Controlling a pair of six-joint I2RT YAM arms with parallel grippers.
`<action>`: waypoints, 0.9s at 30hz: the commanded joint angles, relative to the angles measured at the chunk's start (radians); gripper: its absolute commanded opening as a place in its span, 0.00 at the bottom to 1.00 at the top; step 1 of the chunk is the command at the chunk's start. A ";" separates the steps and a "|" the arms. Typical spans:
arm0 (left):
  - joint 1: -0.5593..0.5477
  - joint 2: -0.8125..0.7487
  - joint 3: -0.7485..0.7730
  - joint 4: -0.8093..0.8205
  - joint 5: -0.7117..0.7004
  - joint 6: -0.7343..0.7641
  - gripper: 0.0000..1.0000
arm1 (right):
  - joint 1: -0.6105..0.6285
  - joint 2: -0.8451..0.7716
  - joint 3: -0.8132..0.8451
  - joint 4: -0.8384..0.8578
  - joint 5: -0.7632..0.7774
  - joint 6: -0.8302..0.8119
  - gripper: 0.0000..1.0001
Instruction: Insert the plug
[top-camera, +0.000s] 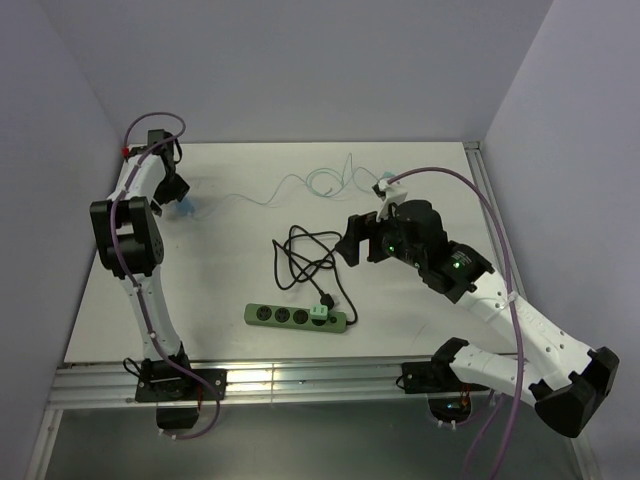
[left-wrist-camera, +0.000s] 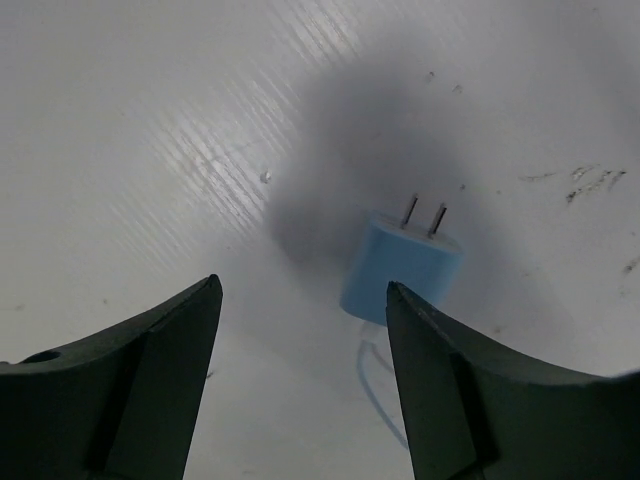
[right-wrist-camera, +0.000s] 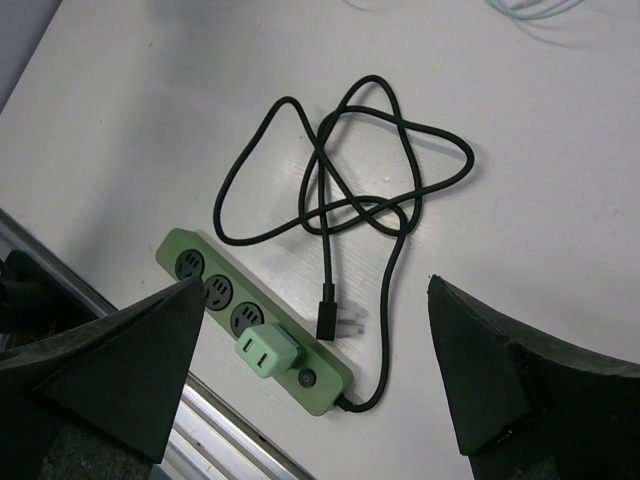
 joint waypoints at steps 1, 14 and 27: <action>-0.007 -0.032 -0.012 0.075 0.006 0.109 0.73 | -0.007 -0.004 -0.016 0.053 -0.006 -0.009 0.98; -0.007 -0.024 -0.076 0.187 0.107 0.151 0.79 | -0.008 -0.007 -0.040 0.059 -0.018 -0.013 0.99; -0.012 0.014 -0.095 0.190 0.124 0.149 0.71 | -0.007 -0.017 -0.043 0.056 -0.026 -0.012 0.98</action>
